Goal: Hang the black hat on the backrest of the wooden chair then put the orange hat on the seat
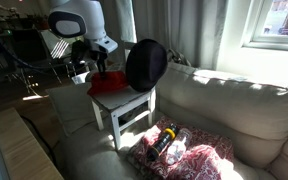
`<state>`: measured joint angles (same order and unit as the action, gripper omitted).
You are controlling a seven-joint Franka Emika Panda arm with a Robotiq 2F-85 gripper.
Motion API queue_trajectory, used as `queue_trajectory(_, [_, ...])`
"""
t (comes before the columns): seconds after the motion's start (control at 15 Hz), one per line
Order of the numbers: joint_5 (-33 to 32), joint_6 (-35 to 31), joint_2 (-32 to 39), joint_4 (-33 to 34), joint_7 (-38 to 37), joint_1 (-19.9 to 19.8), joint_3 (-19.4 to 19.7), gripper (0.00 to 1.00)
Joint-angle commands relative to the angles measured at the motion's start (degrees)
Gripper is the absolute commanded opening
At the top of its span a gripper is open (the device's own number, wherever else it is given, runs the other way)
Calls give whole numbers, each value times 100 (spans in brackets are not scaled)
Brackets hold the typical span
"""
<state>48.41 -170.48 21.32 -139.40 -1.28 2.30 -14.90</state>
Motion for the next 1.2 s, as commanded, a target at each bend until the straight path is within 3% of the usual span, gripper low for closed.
queue_trajectory(0.0, [46,-283,114,44,-93,92,-13,48])
queue_trajectory(0.27, [-117,-178,-83,-45,-313,266,108,78])
queue_trajectory(0.47, [-267,196,-646,-236,-126,265,44,99])
queue_trajectory(0.67, [-1145,927,-1547,-556,-168,388,258,100])
queue_trajectory(0.93, [-2922,2594,-2777,-608,-649,389,517,100])
queue_trajectory(1.13, [-3785,4000,-3360,-157,-786,361,523,100])
